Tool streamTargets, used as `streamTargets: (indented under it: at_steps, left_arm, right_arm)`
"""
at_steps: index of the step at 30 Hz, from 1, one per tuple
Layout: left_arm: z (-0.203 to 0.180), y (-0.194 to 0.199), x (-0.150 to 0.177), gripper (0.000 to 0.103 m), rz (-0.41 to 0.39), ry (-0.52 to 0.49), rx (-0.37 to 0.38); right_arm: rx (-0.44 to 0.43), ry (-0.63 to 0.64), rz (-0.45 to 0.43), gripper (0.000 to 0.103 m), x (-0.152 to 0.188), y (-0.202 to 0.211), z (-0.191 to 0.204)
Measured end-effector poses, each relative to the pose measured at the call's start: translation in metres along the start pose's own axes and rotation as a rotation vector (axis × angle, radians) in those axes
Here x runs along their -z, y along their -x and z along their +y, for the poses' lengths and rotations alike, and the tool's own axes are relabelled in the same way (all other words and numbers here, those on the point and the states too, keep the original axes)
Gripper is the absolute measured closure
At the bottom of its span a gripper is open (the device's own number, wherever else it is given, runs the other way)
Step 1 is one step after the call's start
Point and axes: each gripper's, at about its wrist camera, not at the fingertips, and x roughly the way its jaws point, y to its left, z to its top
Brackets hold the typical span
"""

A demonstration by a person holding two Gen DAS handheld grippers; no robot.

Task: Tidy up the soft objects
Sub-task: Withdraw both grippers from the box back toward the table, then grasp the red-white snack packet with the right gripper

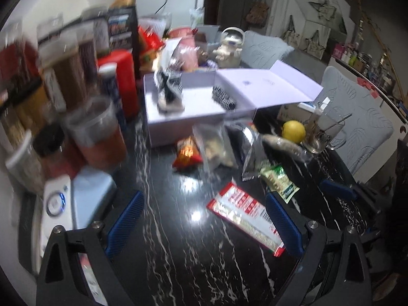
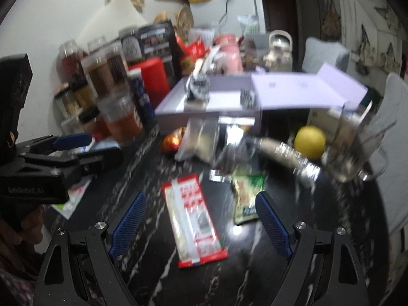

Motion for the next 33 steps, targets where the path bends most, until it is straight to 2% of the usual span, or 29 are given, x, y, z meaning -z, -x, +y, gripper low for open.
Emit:
streamTargets:
  at_steps: [7, 13, 18, 21, 22, 24, 27, 30, 33]
  left_arm:
    - [0.01, -0.02, 0.028, 0.006, 0.071, 0.038, 0.0]
    - [0.024, -0.037, 0.042, 0.006, 0.154, 0.093, 0.017]
    - [0.034, -0.042, 0.045, 0.006, 0.165, 0.12, 0.007]
    - [0.04, -0.043, 0.044, 0.006, 0.168, 0.147, 0.018]
    - [0.041, -0.044, 0.044, 0.006, 0.17, 0.151, 0.019]
    - [0.043, -0.046, 0.044, 0.006, 0.173, 0.155, 0.024]
    - [0.045, -0.047, 0.043, 0.006, 0.171, 0.162, 0.029]
    - [0.046, -0.046, 0.041, 0.006, 0.165, 0.165, 0.032]
    - [0.044, -0.044, 0.038, 0.006, 0.156, 0.154, 0.031]
  right_arm:
    - [-0.031, -0.033, 0.078, 0.016, 0.025, -0.028, -0.005]
    - [-0.014, -0.001, 0.126, 0.018, 0.03, -0.052, -0.001]
    - [-0.013, 0.032, 0.162, 0.024, 0.031, -0.07, 0.005]
    - [0.009, 0.074, 0.161, 0.029, 0.029, -0.075, 0.012]
    - [0.03, 0.099, 0.159, 0.037, 0.029, -0.076, 0.016]
    - [0.071, 0.164, 0.162, 0.045, 0.03, -0.078, 0.024]
    - [0.074, 0.16, 0.179, 0.056, 0.029, -0.079, 0.026]
    - [0.054, 0.14, 0.173, 0.058, 0.027, -0.078, 0.022]
    - [-0.018, 0.08, 0.155, 0.059, 0.025, -0.07, 0.015]
